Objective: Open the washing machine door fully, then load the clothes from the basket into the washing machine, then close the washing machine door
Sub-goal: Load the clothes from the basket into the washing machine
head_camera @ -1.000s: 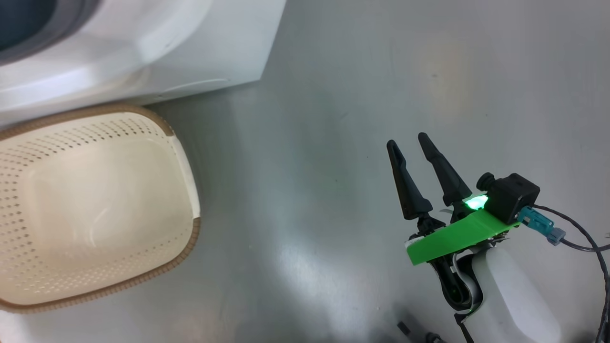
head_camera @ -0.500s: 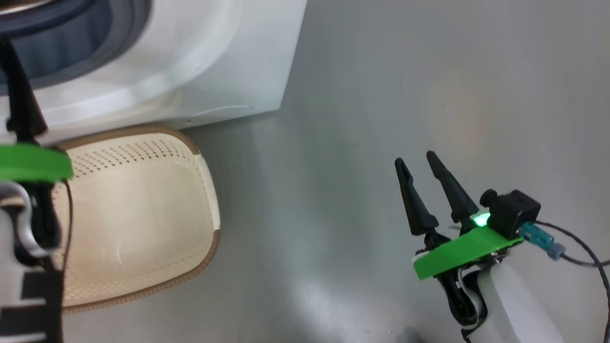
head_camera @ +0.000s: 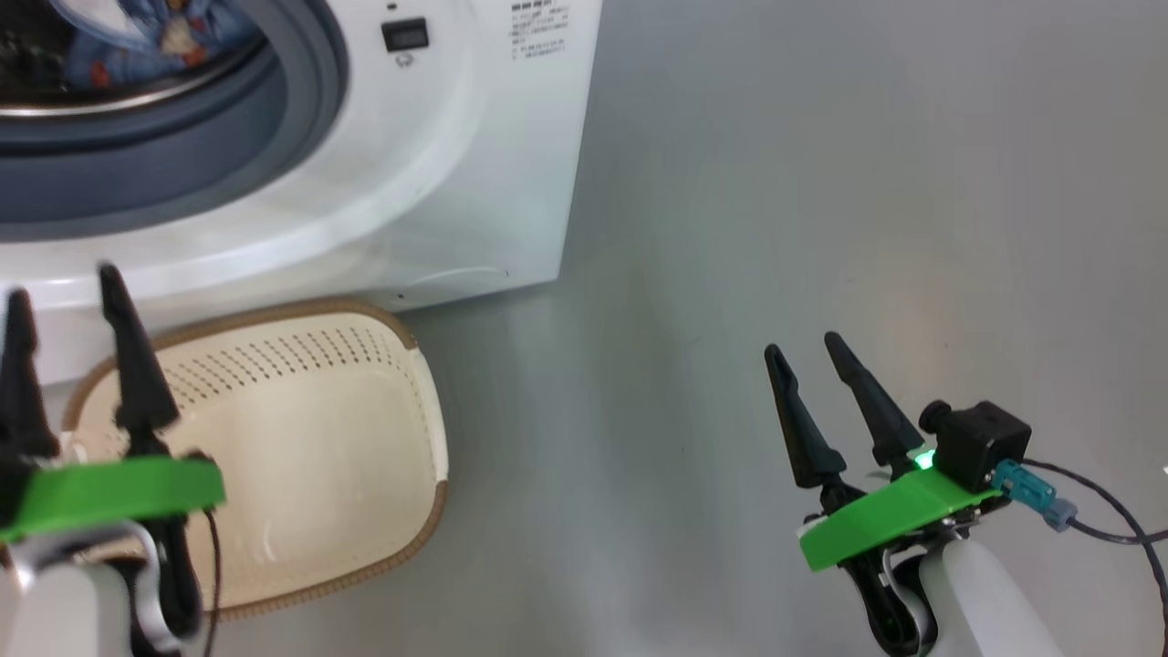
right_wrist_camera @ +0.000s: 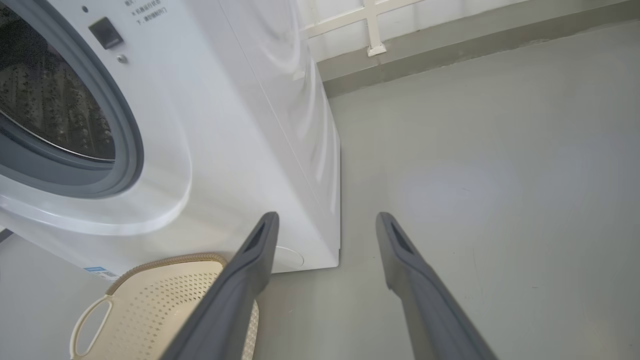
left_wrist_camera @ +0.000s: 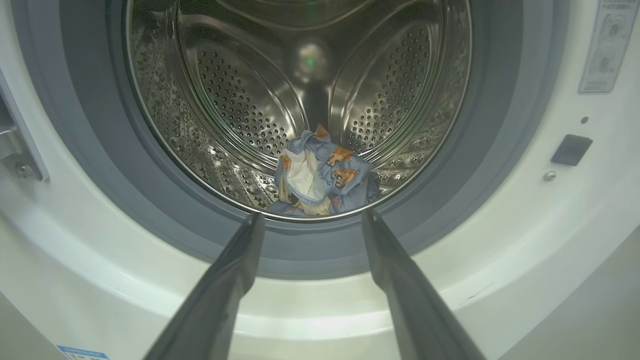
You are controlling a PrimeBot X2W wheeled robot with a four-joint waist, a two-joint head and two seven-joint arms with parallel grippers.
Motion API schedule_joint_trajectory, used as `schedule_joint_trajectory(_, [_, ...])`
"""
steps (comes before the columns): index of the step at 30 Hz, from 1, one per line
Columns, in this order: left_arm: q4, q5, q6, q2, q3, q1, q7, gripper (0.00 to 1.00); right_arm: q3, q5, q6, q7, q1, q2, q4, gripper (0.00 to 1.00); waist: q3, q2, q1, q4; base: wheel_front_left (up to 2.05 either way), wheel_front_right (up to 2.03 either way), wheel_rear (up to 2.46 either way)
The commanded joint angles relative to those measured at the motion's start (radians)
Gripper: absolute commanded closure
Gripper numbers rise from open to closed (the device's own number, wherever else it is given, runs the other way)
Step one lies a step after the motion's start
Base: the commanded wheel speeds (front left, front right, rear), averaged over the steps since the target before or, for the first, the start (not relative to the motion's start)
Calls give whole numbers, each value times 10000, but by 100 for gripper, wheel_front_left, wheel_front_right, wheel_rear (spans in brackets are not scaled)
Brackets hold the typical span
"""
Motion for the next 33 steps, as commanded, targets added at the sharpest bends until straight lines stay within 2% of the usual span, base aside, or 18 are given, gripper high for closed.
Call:
schedule_joint_trajectory(1, [-457,325,-106,15,465,514,-58,0,227,-109,16,-57,350,45,-180,0,-537,0,1,58,0,0,0])
schedule_joint_trajectory(15, [-857,1262,-553,-672,965,2546,-60,0,190,-564,16,-57,1144,-64,-202,0,-2060,0,1,70,0,0,0])
schedule_joint_trajectory(23, [-779,1587,-421,-737,737,3603,-60,0,166,-898,16,-57,1627,-128,-447,0,-2952,0,1,69,0,0,0])
schedule_joint_trajectory(33, [-794,1469,-103,-743,227,4642,-60,0,156,-1072,16,-57,2115,-123,-674,0,-3735,0,1,178,0,0,0])
